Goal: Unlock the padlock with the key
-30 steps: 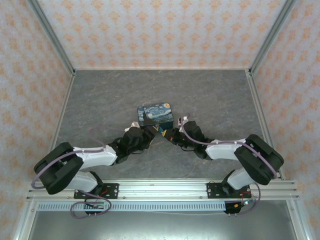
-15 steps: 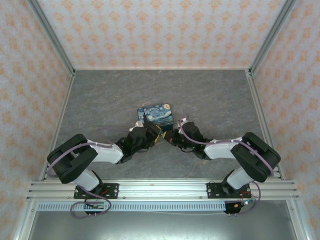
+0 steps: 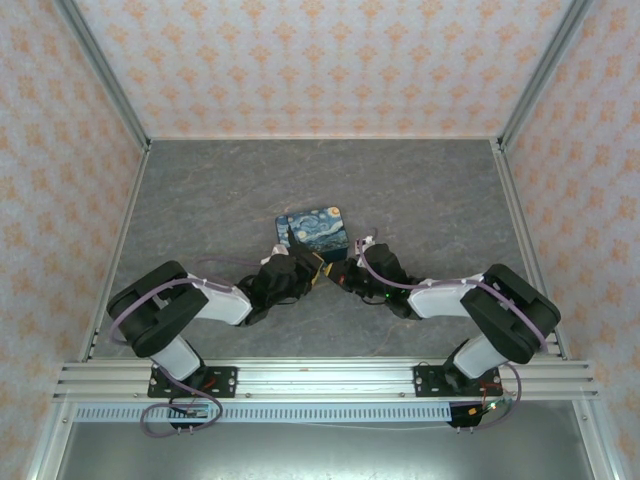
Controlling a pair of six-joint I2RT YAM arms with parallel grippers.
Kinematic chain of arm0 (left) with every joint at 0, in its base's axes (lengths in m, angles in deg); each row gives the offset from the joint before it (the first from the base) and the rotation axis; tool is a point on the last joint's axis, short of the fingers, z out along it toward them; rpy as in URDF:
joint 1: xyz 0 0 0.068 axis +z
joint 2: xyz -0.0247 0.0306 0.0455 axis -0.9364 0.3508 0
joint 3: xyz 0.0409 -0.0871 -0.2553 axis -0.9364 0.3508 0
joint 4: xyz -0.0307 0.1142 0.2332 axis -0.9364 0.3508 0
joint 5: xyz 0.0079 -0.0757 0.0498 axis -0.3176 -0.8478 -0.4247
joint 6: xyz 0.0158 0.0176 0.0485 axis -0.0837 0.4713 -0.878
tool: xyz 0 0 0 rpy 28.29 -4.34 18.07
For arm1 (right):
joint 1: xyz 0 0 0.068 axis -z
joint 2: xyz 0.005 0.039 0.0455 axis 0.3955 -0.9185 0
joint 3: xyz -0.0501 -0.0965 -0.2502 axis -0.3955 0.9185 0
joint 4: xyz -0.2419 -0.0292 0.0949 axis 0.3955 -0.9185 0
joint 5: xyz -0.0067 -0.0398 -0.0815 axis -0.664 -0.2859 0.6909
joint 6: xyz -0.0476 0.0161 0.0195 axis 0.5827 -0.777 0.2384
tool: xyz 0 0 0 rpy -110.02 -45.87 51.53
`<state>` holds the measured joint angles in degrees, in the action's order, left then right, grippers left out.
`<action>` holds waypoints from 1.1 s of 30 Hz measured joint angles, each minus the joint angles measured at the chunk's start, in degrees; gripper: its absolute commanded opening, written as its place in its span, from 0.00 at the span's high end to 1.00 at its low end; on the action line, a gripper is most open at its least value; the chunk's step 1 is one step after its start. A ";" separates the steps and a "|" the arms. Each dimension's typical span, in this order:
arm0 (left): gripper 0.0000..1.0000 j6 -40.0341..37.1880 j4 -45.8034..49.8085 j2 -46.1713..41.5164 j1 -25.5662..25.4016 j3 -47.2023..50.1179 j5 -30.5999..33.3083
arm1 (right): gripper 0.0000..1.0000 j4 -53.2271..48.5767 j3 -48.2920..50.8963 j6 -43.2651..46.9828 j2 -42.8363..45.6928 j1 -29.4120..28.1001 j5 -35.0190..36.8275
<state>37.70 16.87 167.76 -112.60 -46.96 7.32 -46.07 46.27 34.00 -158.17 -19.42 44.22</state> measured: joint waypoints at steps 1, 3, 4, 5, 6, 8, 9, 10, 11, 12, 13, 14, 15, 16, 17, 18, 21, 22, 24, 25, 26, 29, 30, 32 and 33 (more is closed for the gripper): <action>0.69 0.13 -0.04 0.20 0.00 -0.13 0.00 | 1.00 0.02 0.00 -0.02 -0.02 0.00 0.00; 0.70 0.37 -0.09 0.42 0.00 -0.39 0.00 | 1.00 0.00 0.00 -0.20 -0.04 0.00 0.00; 0.70 0.44 -0.15 0.55 0.00 -0.57 0.00 | 1.00 0.02 0.00 -0.39 -0.04 0.00 0.00; 0.70 0.50 -0.17 0.66 0.00 -0.72 0.00 | 1.00 0.02 0.00 -0.44 -0.04 0.00 0.00; 0.71 0.52 -0.20 0.72 0.00 -0.81 0.00 | 1.00 0.04 0.00 -0.61 -0.04 0.00 0.00; 0.73 0.61 -0.44 0.98 0.00 -0.81 0.00 | 1.00 0.39 0.00 -1.09 -0.17 0.00 0.00; 0.75 0.87 -0.85 1.29 0.00 -0.83 0.00 | 1.00 0.46 0.00 -1.33 -0.26 0.00 0.00; 0.78 1.03 -1.16 1.55 0.00 -0.85 0.00 | 1.00 0.66 0.00 -1.49 -0.42 0.00 0.02; 0.80 1.36 -1.33 1.84 0.00 -0.92 0.02 | 1.00 0.87 0.00 -1.84 -0.63 0.00 0.09; 0.83 1.57 -1.44 1.99 0.00 -0.92 0.04 | 1.00 1.14 0.00 -2.10 -0.85 0.00 0.20; 0.86 1.81 -1.44 2.08 0.00 -0.92 0.11 | 1.00 1.29 0.00 -2.43 -0.96 0.00 0.28; 0.89 1.90 -1.44 2.14 0.00 -0.92 0.22 | 1.00 1.38 0.00 -2.80 -1.05 0.00 0.48; 0.92 2.03 -1.44 2.14 0.00 -0.92 0.26 | 1.00 1.44 0.00 -2.97 -1.05 0.00 0.63; 0.96 2.05 -1.42 2.14 0.00 -0.92 0.35 | 1.00 1.49 0.00 -3.21 -1.05 0.00 0.90; 0.98 2.03 -1.42 2.14 0.00 -0.94 0.44 | 0.98 1.51 0.00 -3.37 -1.05 0.02 1.07; 1.00 2.01 -1.38 2.14 0.00 -0.96 0.48 | 0.96 1.49 0.00 -3.39 -1.05 0.00 1.14; 1.00 1.92 -0.66 1.46 0.00 -0.96 0.66 | 0.82 1.05 0.00 -2.89 -0.72 0.00 1.33; 1.00 1.90 -0.39 1.22 0.00 -0.96 0.63 | 0.77 0.52 0.00 -2.38 -0.24 0.00 1.53; 1.00 1.84 0.90 0.42 -0.02 -0.98 0.59 | 0.67 -1.49 0.00 -0.57 1.49 -0.07 2.40; 1.00 1.84 1.60 -0.02 0.00 -0.98 0.61 | 0.63 -2.71 0.00 0.50 2.89 -0.11 3.08; 1.00 1.84 2.29 -0.44 0.00 -0.98 0.63 | 0.60 -3.96 -0.02 1.46 4.13 -0.11 3.69; 1.00 1.84 4.81 -1.99 0.00 -1.03 0.63 | 0.52 -9.35 -0.11 5.70 9.18 -0.11 6.21; 1.00 1.81 5.81 -2.58 0.00 -1.03 0.63 | 0.50 -11.72 -0.20 7.72 11.17 -0.11 7.21; 1.00 1.84 7.54 -3.50 0.00 -1.07 0.63 | 0.48 -15.89 -0.48 11.56 14.51 -0.11 8.90; 1.00 1.84 8.90 -4.13 0.00 -1.18 0.63 | 0.47 -17.81 -0.68 13.77 16.28 -0.11 9.60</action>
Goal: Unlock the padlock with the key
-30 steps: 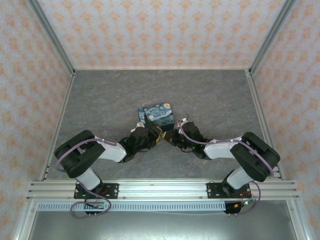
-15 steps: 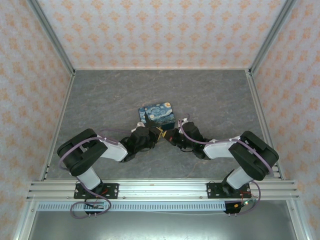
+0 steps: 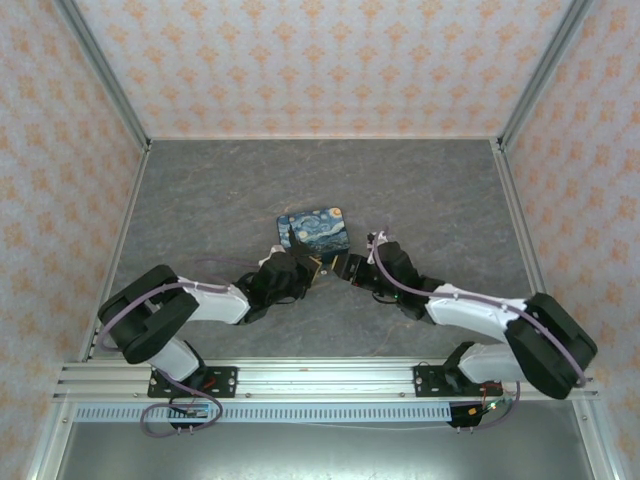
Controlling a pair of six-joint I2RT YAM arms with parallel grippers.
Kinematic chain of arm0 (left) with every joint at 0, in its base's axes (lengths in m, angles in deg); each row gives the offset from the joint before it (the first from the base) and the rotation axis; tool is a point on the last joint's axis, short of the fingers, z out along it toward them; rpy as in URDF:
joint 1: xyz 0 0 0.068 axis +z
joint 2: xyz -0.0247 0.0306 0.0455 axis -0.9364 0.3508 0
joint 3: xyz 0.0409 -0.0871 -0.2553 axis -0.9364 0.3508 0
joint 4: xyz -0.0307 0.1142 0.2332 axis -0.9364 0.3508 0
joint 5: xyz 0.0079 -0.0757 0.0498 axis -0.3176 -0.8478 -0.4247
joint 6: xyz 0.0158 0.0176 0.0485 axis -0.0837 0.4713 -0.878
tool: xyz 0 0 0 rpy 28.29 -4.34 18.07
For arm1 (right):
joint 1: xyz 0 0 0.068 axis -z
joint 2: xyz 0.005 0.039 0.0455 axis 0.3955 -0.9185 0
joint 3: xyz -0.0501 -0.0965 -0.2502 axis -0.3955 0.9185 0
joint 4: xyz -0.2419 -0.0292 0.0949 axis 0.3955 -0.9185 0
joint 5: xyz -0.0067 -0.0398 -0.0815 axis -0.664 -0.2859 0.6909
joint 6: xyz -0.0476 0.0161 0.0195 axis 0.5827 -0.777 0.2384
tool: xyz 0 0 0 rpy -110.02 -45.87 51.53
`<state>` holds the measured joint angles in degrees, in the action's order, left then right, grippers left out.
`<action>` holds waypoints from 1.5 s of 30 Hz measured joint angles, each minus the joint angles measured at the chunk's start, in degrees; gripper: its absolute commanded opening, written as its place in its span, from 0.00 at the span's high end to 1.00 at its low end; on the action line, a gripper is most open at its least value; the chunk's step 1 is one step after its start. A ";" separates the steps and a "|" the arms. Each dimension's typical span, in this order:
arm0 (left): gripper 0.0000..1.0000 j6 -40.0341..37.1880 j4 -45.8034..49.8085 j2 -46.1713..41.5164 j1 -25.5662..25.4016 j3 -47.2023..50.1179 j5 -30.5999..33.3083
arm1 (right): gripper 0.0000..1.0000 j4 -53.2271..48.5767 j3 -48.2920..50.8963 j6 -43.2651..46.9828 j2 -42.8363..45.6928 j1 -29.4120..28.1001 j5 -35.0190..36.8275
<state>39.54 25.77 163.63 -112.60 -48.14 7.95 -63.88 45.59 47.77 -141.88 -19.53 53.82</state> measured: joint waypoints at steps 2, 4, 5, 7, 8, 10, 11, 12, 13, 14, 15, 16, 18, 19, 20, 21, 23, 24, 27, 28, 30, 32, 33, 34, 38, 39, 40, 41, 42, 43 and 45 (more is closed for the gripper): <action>1.00 0.02 3.41 -1.22 0.00 -0.90 -0.13 | 0.47 -3.65 -0.39 5.16 3.52 0.00 0.98; 1.00 0.11 7.28 -2.36 0.00 -2.38 -0.50 | 0.43 -6.05 -0.98 11.08 6.82 0.00 1.05; 1.00 0.17 8.59 -2.75 0.00 -2.97 -0.70 | 0.40 -6.69 -1.25 13.62 8.00 0.00 0.68; 1.00 0.59 11.82 -3.56 0.00 -4.52 -1.16 | 0.39 -7.72 -2.01 19.71 10.10 0.00 -1.42; 1.00 1.14 12.70 -3.82 0.00 -4.96 -1.40 | 0.39 -7.98 -2.34 22.40 10.80 0.00 -2.71; 1.00 2.62 14.29 -3.98 0.00 -5.40 -2.36 | 0.36 -8.35 -2.93 27.98 12.02 -0.02 -5.07; 1.00 3.32 14.88 -3.98 0.00 -5.40 -2.64 | 0.34 -8.48 -3.04 30.49 12.50 -0.07 -5.75; 1.00 4.33 15.93 -3.98 0.00 -5.40 -3.08 | 0.33 -8.92 -3.10 33.07 12.90 -0.15 -6.03; 1.00 5.14 16.83 -3.98 0.00 -5.40 -3.69 | 0.33 -9.55 -3.10 35.82 13.25 -0.20 -6.03; 1.00 6.05 17.46 -3.98 0.04 -5.40 -4.11 | 0.33 -10.36 -3.10 38.49 13.57 -0.33 -5.81; 1.00 6.56 17.99 -3.98 0.09 -5.53 -4.46 | 0.32 -11.23 -3.10 41.05 13.81 -0.52 -5.16; 1.00 7.26 18.36 -3.98 0.24 -5.79 -5.31 | 0.32 -11.87 -3.10 43.52 14.10 -0.66 -4.59; 1.00 8.17 19.19 -3.82 0.76 -6.54 -6.82 | 0.33 -12.61 -3.10 48.43 14.64 -1.07 -3.28; 1.00 8.63 19.54 -3.63 0.92 -6.95 -7.56 | 0.33 -12.76 -3.10 50.97 14.93 -1.42 -2.40; 1.00 9.03 19.78 -3.45 1.16 -7.34 -8.22 | 0.33 -12.87 -3.10 53.24 15.17 -1.88 -1.62; 1.00 9.22 20.00 -3.26 1.29 -7.65 -8.74 | 0.33 -12.92 -3.10 56.06 15.32 -2.71 -0.20; 1.00 9.62 20.63 -2.80 1.40 -8.46 -9.57 | 0.33 -13.11 -3.08 61.66 15.21 -5.09 3.37; 1.00 9.68 21.14 -2.71 1.40 -8.79 -9.99 | 0.33 -13.22 -3.08 64.54 14.95 -6.38 5.38; 1.00 10.05 21.92 -2.71 1.55 -9.20 -10.45 | 0.34 -13.55 -3.08 72.39 12.57 -9.97 11.21; 1.00 10.10 22.27 -2.71 1.55 -9.22 -10.56 | 0.34 -13.64 -3.08 74.84 11.41 -10.60 12.96; 1.00 10.12 22.56 -2.71 1.64 -9.27 -10.60 | 0.35 -13.70 -3.08 78.14 9.66 -11.06 15.10; 1.00 10.10 22.60 -2.71 1.66 -9.27 -10.71 | 0.35 -13.55 -3.08 80.70 7.91 -11.17 16.35; 1.00 10.10 22.60 -2.73 1.66 -9.27 -10.84 | 0.35 -13.49 -3.08 81.81 6.97 -11.26 16.81; 1.00 10.10 22.62 -2.73 1.75 -9.27 -10.91 | 0.35 -13.31 -3.08 82.77 6.12 -11.30 17.16; 1.00 10.08 22.84 -2.73 2.25 -9.27 -11.15 | 0.39 -12.04 -3.08 85.26 2.56 -11.52 17.66; 1.00 10.08 22.93 -2.75 2.32 -9.27 -11.26 | 0.41 -11.45 -3.08 85.70 1.70 -11.52 17.64; 1.00 10.08 23.02 -2.84 2.32 -9.27 -11.32 | 0.42 -10.56 -3.08 86.07 0.55 -11.65 17.64; 1.00 10.08 23.15 -2.91 2.32 -9.27 -11.39 | 0.42 -9.99 -3.08 86.23 -0.24 -11.74 17.62; 1.00 10.08 23.21 -2.95 2.34 -9.27 -11.41 | 0.42 -9.33 -3.08 86.33 -1.03 -11.80 17.57; 1.00 10.08 23.30 -2.97 2.43 -9.27 -11.45 | 0.43 -8.74 -3.08 86.44 -1.64 -11.89 17.59; 1.00 10.05 23.45 -3.06 2.43 -9.29 -11.45 | 0.46 -7.52 -3.08 86.49 -2.75 -12.00 17.49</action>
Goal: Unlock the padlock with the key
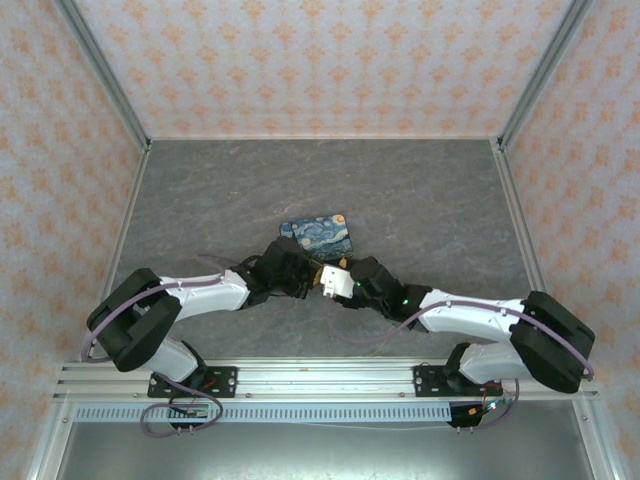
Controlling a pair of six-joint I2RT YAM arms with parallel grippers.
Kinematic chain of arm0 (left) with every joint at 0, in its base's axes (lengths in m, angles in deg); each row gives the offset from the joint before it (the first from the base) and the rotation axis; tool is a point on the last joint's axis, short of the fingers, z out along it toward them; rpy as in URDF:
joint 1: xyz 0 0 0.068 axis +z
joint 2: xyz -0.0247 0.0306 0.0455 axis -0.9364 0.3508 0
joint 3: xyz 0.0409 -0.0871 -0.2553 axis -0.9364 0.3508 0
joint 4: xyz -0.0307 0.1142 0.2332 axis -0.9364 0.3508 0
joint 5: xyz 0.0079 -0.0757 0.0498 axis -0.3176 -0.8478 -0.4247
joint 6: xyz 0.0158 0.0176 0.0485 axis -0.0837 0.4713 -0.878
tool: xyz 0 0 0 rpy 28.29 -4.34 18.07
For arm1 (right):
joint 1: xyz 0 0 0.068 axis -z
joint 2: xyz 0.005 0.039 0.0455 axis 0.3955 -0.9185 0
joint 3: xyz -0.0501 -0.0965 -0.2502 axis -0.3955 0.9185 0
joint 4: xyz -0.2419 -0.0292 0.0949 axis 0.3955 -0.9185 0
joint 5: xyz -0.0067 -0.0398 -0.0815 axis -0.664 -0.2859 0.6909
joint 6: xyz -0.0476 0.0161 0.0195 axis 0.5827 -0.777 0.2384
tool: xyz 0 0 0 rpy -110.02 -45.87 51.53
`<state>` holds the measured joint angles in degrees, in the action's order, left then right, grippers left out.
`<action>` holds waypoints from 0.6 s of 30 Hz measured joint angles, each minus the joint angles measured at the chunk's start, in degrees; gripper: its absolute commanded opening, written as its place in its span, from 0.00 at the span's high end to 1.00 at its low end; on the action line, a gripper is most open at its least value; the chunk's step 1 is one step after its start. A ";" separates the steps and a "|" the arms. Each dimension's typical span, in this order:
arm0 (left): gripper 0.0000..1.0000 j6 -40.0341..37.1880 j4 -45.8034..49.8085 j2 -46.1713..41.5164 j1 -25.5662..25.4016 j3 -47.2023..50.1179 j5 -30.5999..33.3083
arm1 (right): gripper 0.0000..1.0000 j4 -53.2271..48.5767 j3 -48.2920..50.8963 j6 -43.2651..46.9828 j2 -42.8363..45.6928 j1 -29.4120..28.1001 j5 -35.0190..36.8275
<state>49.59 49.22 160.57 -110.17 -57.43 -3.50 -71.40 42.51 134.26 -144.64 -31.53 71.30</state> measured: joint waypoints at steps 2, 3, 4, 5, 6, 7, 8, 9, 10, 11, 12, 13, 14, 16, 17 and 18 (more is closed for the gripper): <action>1.00 -0.02 0.35 -0.07 0.00 -0.11 0.00 | 0.49 0.94 0.00 0.02 -1.16 -0.07 -0.11; 1.00 -0.02 0.63 -0.07 0.13 -0.33 0.00 | 0.51 1.33 -0.02 0.02 -1.75 -0.15 -0.13; 1.00 -0.02 0.94 -0.07 0.24 -0.46 -0.02 | 0.52 1.68 -0.02 -0.04 -2.25 -0.15 -0.17; 1.00 -0.02 1.16 -0.07 0.26 -0.57 -0.02 | 0.54 1.81 -0.02 -0.04 -2.49 -0.15 -0.31; 1.00 -0.02 1.27 -0.07 0.26 -0.61 -0.02 | 0.56 1.90 -0.02 -0.04 -2.60 -0.15 -0.31; 1.00 -0.02 1.31 -0.07 0.26 -0.61 -0.02 | 0.59 2.14 -0.02 -0.04 -2.62 -0.15 -0.31; 1.00 -0.02 1.36 -0.07 0.26 -0.63 -0.02 | 0.61 2.36 -0.09 -0.26 -2.82 -0.15 -0.37; 1.00 -0.02 1.42 -0.09 0.26 -0.63 -0.02 | 0.63 2.67 -0.37 -0.44 -3.21 -0.20 -0.52; 1.00 -0.04 1.42 -0.09 0.26 -0.63 -0.02 | 0.64 2.95 -0.70 -0.50 -3.69 -0.24 -0.57; 1.00 -0.04 1.44 -0.09 0.26 -0.63 -0.02 | 0.66 3.23 -0.90 -0.55 -4.07 -0.26 -0.72; 1.00 -0.07 1.49 -0.09 0.26 -0.68 -0.02 | 0.67 3.61 -1.07 -0.66 -4.37 -0.28 -0.96; 1.00 -0.09 1.64 -0.09 0.26 -0.74 -0.02 | 0.68 3.80 -1.20 -0.74 -4.57 -0.26 -1.03; 1.00 -0.24 1.70 -0.09 0.26 -0.79 -0.02 | 0.69 4.07 -1.31 -0.79 -4.74 -0.26 -1.20; 1.00 -0.50 2.08 -0.09 0.26 -0.96 -0.02 | 0.71 4.55 -1.51 -1.01 -4.94 -0.28 -1.53; 1.00 -0.66 2.21 -0.09 0.26 -1.05 -0.02 | 0.71 4.92 -1.53 -1.16 -5.03 -0.28 -1.66; 1.00 -0.68 2.29 -0.09 0.26 -1.09 -0.02 | 0.72 5.16 -1.53 -1.18 -5.09 -0.31 -1.86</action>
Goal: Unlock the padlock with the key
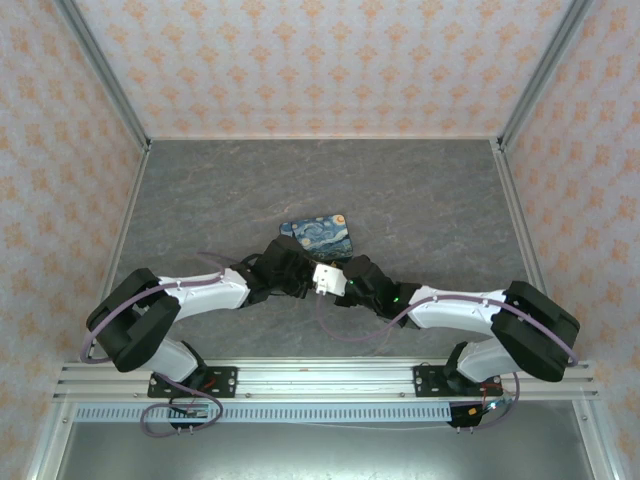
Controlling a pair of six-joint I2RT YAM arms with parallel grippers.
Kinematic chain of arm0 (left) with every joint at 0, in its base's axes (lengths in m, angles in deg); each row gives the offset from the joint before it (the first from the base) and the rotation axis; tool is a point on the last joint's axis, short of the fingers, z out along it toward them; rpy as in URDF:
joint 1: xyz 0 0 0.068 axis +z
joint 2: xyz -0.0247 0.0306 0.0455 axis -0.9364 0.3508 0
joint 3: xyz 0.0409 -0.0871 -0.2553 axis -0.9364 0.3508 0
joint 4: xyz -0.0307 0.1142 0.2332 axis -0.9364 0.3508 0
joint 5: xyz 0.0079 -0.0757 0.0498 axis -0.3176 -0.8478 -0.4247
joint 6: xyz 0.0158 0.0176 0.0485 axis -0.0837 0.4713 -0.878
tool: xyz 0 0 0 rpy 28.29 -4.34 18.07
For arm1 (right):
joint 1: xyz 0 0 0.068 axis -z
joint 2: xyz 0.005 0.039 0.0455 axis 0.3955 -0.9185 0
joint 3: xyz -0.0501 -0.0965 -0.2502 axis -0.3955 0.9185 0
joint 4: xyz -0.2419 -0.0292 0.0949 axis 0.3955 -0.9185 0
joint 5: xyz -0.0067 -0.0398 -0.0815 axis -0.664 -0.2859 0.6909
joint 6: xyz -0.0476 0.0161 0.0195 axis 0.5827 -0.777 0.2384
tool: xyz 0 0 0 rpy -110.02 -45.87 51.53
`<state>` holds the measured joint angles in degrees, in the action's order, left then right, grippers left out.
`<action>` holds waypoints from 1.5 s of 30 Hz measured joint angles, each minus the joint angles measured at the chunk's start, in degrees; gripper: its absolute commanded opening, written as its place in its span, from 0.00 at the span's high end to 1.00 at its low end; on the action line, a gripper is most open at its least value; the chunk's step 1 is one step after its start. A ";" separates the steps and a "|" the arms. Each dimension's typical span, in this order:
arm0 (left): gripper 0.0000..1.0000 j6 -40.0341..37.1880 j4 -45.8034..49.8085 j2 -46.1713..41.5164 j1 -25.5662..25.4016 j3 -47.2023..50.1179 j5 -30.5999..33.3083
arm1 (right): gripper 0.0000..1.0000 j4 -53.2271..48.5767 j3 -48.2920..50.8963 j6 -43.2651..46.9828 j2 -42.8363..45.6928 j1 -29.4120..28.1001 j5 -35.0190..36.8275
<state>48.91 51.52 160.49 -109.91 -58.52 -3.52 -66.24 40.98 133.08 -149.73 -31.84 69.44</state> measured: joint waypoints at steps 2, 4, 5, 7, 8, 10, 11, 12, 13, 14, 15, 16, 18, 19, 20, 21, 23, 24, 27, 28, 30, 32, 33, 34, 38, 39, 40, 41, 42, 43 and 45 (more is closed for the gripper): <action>1.00 -0.04 0.11 0.00 0.00 -0.04 -0.02 | 0.74 0.04 0.00 -0.07 -0.09 -0.02 -0.20; 1.00 -0.22 0.15 0.00 0.00 -0.07 0.00 | 0.75 0.17 0.00 -0.24 -0.28 -0.07 -0.42; 1.00 -0.24 0.15 0.00 0.00 -0.07 0.00 | 0.76 0.28 0.00 -0.42 -0.39 -0.07 -0.46; 1.00 -0.26 0.15 0.00 0.00 -0.07 -0.02 | 0.79 0.44 -0.09 -0.66 -0.81 -0.11 -0.66; 1.00 -0.28 0.17 0.00 0.00 -0.07 0.00 | 0.79 0.52 -0.11 -0.72 -1.03 -0.13 -0.66; 1.00 -0.37 0.17 0.00 0.00 -0.07 -0.02 | 0.81 0.72 -0.11 -1.18 -1.33 -0.22 -0.70; 1.00 -0.39 0.17 0.00 0.00 -0.07 -0.02 | 0.82 0.87 -0.11 -1.36 -1.42 -0.24 -0.81; 1.00 -0.39 0.17 0.00 0.00 -0.07 0.00 | 0.84 1.07 -0.11 -1.60 -1.53 -0.35 -0.87; 1.00 -0.39 0.17 0.00 0.00 -0.07 -0.02 | 0.87 1.25 -0.11 -1.81 -1.64 -0.37 -0.94; 1.00 -0.39 0.17 0.00 0.00 -0.07 0.00 | 0.89 1.42 -0.11 -2.23 -1.81 -0.46 -1.05; 1.00 -0.42 0.20 0.00 0.02 -0.07 0.00 | 0.91 1.57 -0.11 -2.60 -1.99 -0.50 -1.05; 1.00 -0.42 0.22 0.00 0.11 -0.07 0.00 | 0.93 1.77 -0.11 -2.93 -2.08 -0.50 -1.05; 1.00 -0.42 0.22 0.00 0.37 -0.09 -0.02 | 1.00 2.43 -0.11 -4.17 -2.19 -0.48 -0.96; 1.00 -0.39 0.22 0.00 0.39 -0.13 0.02 | 1.00 2.73 -0.11 -4.72 -2.25 -0.50 -0.79; 1.00 -0.39 0.22 0.00 0.46 -0.20 0.02 | 1.00 3.02 -0.11 -5.57 -2.32 -0.50 -0.59; 1.00 -0.42 0.22 0.00 0.50 -0.28 0.04 | 1.00 3.30 -0.09 -6.64 -2.34 -0.50 -0.46; 1.00 -0.42 0.22 0.00 0.63 -0.39 0.04 | 1.00 3.69 -0.09 -9.33 -2.34 -0.48 -0.35; 1.00 -0.39 0.20 0.00 0.72 -0.39 0.02 | 1.00 3.87 -0.09 -10.97 -2.36 -0.48 -0.35; 1.00 -0.39 0.20 -0.02 0.76 -0.39 0.11 | 1.00 4.33 -0.09 -15.98 -2.78 -0.48 -0.35; 1.00 -0.42 0.20 -0.02 0.83 -0.39 0.17 | 1.00 4.59 -0.09 -17.59 -2.97 -0.48 -0.28; 1.00 -0.39 0.20 -0.02 0.87 -0.39 0.46 | 1.00 5.20 -0.09 -21.16 -3.39 -0.48 -0.17; 1.00 -0.39 0.22 -0.02 0.87 -0.39 0.94 | 1.00 6.01 -0.09 -25.00 -3.91 -0.48 -0.13; 1.00 -0.39 0.22 -0.02 0.87 -0.39 1.20 | 1.00 6.38 -0.09 -27.10 -4.17 -0.48 -0.13; 1.00 -0.39 0.22 -0.02 0.87 -0.39 1.42 | 1.00 6.60 -0.09 -29.07 -4.37 -0.48 -0.02; 1.00 -0.39 0.22 -0.02 1.20 -0.39 1.88 | 1.00 8.15 -0.09 -38.40 -5.33 -0.50 0.33; 1.00 -0.39 0.22 -0.02 1.20 -0.39 2.03 | 1.00 8.57 -0.09 -40.72 -5.53 -0.50 0.48; 1.00 -0.39 0.22 -0.02 1.25 -0.39 2.12 | 1.00 8.85 -0.09 -42.73 -5.66 -0.50 0.55; 1.00 -0.39 0.20 -0.02 1.25 -0.39 2.27 | 1.00 9.07 -0.09 -44.94 -5.77 -0.50 0.74; 1.00 -0.39 0.20 -0.02 1.25 -0.39 2.45 | 1.00 9.29 -0.09 -47.01 -5.88 -0.59 0.98; 1.00 -0.39 0.20 -0.02 1.25 -0.39 2.60 | 1.00 9.46 -0.09 -48.74 -6.05 -0.61 1.16; 1.00 -0.39 0.22 -0.02 1.25 -0.39 3.02 | 1.00 10.16 -0.09 -52.59 -6.69 -0.72 1.29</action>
<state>48.52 51.73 160.46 -108.66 -58.91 -0.50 -56.08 40.89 80.49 -156.42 -32.56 70.73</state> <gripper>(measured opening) 0.095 0.056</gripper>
